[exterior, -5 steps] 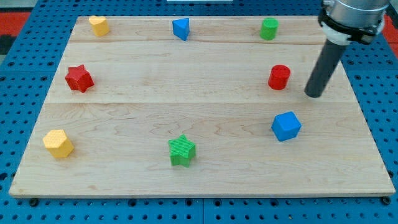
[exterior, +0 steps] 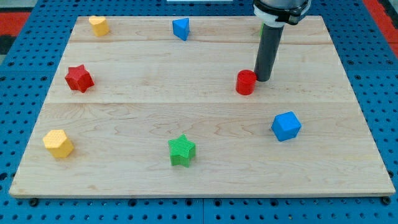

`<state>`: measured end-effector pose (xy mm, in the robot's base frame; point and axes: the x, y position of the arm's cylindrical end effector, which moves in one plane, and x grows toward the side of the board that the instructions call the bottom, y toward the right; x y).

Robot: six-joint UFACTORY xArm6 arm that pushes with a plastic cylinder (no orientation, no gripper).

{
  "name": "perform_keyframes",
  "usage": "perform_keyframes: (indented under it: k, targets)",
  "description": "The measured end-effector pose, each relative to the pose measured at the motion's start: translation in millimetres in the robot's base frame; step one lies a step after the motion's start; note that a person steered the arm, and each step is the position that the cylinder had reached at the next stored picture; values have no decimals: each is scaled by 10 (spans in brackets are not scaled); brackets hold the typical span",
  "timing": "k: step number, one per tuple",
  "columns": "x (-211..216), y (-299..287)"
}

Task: Move the red circle to the center

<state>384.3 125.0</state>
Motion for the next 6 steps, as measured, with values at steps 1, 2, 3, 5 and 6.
perform_keyframes:
  k: [1, 2, 3, 5, 6]
  targets:
    - [242, -168]
    - [148, -559]
    - [117, -578]
    - [116, -1095]
    - [116, -958]
